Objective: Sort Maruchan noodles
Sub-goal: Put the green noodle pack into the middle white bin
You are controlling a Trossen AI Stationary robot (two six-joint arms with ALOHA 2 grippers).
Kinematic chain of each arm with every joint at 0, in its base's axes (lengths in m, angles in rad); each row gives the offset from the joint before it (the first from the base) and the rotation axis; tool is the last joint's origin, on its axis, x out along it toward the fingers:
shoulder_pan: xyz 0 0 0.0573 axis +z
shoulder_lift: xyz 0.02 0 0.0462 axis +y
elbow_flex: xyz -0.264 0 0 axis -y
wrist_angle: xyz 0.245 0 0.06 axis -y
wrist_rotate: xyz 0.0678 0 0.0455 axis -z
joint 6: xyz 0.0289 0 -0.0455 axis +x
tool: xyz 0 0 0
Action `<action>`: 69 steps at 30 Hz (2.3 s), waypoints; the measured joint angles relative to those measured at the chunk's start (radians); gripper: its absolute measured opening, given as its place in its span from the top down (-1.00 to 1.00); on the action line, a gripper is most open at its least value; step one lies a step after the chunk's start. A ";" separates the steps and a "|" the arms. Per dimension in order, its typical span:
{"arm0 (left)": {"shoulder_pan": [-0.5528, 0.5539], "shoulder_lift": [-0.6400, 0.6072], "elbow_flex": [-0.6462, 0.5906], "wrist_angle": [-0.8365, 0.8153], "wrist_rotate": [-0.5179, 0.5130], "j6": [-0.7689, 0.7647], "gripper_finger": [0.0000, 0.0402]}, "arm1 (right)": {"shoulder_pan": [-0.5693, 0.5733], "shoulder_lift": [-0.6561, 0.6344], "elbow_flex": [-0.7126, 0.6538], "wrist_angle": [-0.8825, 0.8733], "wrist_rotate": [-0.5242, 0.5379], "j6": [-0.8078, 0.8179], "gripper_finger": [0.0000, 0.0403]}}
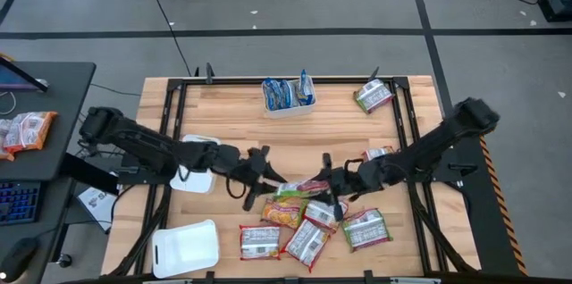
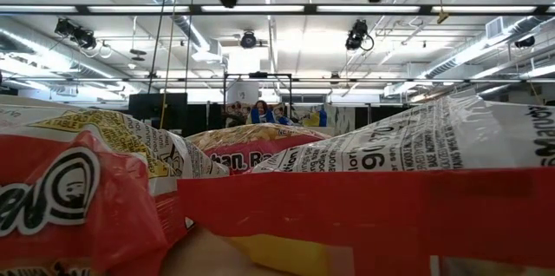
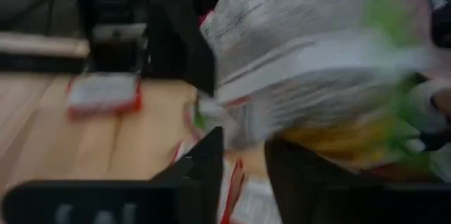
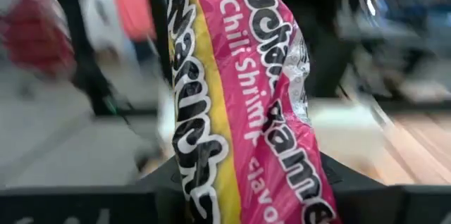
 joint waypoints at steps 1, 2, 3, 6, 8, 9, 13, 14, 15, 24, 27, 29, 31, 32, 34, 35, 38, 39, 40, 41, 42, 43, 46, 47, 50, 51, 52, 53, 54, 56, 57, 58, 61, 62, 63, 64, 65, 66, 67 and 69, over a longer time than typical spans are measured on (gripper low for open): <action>0.001 -0.029 0.020 -0.095 -0.013 -0.010 0.29 | 0.001 -0.038 0.009 -0.116 0.026 0.011 0.31; 0.001 -0.056 0.041 -0.199 -0.034 -0.014 0.20 | 0.001 -0.070 0.021 -0.232 0.054 0.025 0.31; 0.001 -0.074 0.062 -0.295 -0.053 -0.015 0.11 | 0.001 -0.097 0.035 -0.353 0.077 0.038 0.31; 0.001 -0.099 0.103 -0.443 -0.126 0.004 -0.12 | -0.018 -0.121 0.105 -0.648 0.147 0.074 0.31; 0.010 -0.099 0.125 -0.425 -0.144 0.043 -0.23 | -0.044 -0.095 0.154 -0.777 0.163 0.087 0.31; 0.018 -0.095 0.132 -0.409 -0.146 0.046 -0.26 | -0.059 -0.069 0.178 -0.815 0.161 0.089 0.31; 0.065 -0.027 0.164 -0.388 -0.089 0.049 -0.31 | -0.112 0.061 0.293 -0.922 0.158 0.032 0.31; 0.074 -0.004 0.181 -0.394 -0.065 0.052 -0.31 | -0.123 0.092 0.326 -0.950 0.158 0.017 0.31; 0.084 0.017 0.204 -0.400 -0.050 0.061 -0.31 | -0.135 0.120 0.363 -0.998 0.159 0.002 0.31; 0.123 0.158 0.439 -0.695 -0.115 0.234 -0.31 | -0.203 0.223 0.559 -1.148 0.152 -0.060 0.25; 0.145 0.222 0.487 -0.737 -0.117 0.251 -0.31 | -0.217 0.210 0.561 -1.126 0.123 -0.056 0.27; 0.159 0.250 0.502 -0.795 -0.119 0.259 -0.31 | -0.224 0.204 0.562 -1.101 0.099 -0.048 0.29; 0.174 0.277 0.523 -0.795 -0.116 0.278 -0.31 | -0.224 0.200 0.558 -1.123 0.100 -0.042 0.29; 0.178 0.281 0.530 -0.816 -0.112 0.284 -0.31 | -0.224 0.199 0.557 -1.121 0.093 -0.042 0.29; 0.186 0.295 0.551 -0.848 -0.109 0.289 -0.31 | -0.223 0.198 0.558 -1.121 0.092 -0.030 0.28; 0.188 0.298 0.558 -0.855 -0.108 0.290 -0.31 | -0.222 0.194 0.558 -1.132 0.093 -0.025 0.27; 0.192 0.299 0.584 -0.908 -0.112 0.307 -0.30 | -0.220 0.193 0.560 -1.124 0.102 -0.008 0.27; 0.192 0.299 0.585 -0.900 -0.114 0.315 -0.29 | -0.220 0.191 0.560 -1.125 0.104 -0.008 0.27; 0.192 0.299 0.585 -0.902 -0.113 0.325 -0.27 | -0.220 0.191 0.560 -1.119 0.104 -0.008 0.27; 0.192 0.299 0.585 -0.908 -0.106 0.331 -0.23 | -0.220 0.192 0.560 -1.111 0.104 -0.008 0.27; 0.192 0.298 0.585 -0.915 -0.095 0.338 -0.19 | -0.220 0.192 0.560 -1.103 0.102 -0.008 0.27; 0.192 0.298 0.585 -0.922 -0.090 0.355 -0.15 | -0.220 0.192 0.560 -1.096 0.099 -0.005 0.27; 0.192 0.301 0.587 -0.934 -0.091 0.401 0.03 | -0.219 0.194 0.559 -1.088 0.105 0.002 0.25; 0.192 0.302 0.587 -0.933 -0.090 0.421 0.09 | -0.217 0.194 0.559 -1.091 0.105 0.009 0.24; 0.191 0.303 0.587 -0.935 -0.092 0.458 0.23 | -0.209 0.194 0.559 -1.102 0.100 0.044 0.14; 0.191 0.302 0.587 -0.948 -0.091 0.462 0.23 | -0.205 0.194 0.559 -1.109 0.101 0.055 0.10; 0.188 0.301 0.585 -0.976 -0.092 0.463 0.23 | -0.200 0.193 0.561 -1.115 0.108 0.072 0.05; 0.184 0.301 0.583 -1.005 -0.094 0.462 0.23 | -0.193 0.189 0.563 -1.122 0.117 0.090 0.00; 0.179 0.298 0.583 -1.033 -0.102 0.459 0.23 | -0.184 0.185 0.563 -1.135 0.131 0.108 -0.06; 0.164 0.276 0.583 -1.138 -0.140 0.432 0.23 | -0.158 0.183 0.563 -1.146 0.161 0.130 -0.15; 0.155 0.258 0.583 -1.205 -0.157 0.412 0.23 | -0.141 0.180 0.563 -1.156 0.178 0.144 -0.18; 0.146 0.244 0.583 -1.288 -0.174 0.392 0.23 | -0.122 0.177 0.563 -1.165 0.193 0.160 -0.21; 0.117 0.200 0.582 -1.562 -0.231 0.273 0.23 | -0.071 0.174 0.563 -1.169 0.222 0.203 -0.24; 0.110 0.180 0.582 -1.647 -0.250 0.220 0.23 | -0.056 0.175 0.563 -1.176 0.231 0.218 -0.24; 0.102 0.154 0.583 -1.730 -0.270 0.161 0.23 | -0.042 0.177 0.563 -1.176 0.237 0.235 -0.24; 0.091 0.128 0.583 -1.814 -0.289 0.102 0.23 | -0.031 0.179 0.563 -1.172 0.242 0.254 -0.23; 0.084 0.106 0.583 -1.889 -0.306 0.040 0.23 | -0.020 0.180 0.563 -1.173 0.246 0.272 -0.22; 0.078 0.080 0.583 -1.955 -0.315 -0.016 0.23 | -0.009 0.180 0.563 -1.176 0.249 0.291 -0.21; 0.071 0.053 0.578 -1.973 -0.320 -0.069 0.23 | 0.001 0.180 0.563 -1.175 0.252 0.309 -0.20; 0.060 -0.030 0.539 -1.923 -0.318 -0.133 0.23 | 0.020 0.180 0.563 -1.167 0.268 0.334 -0.18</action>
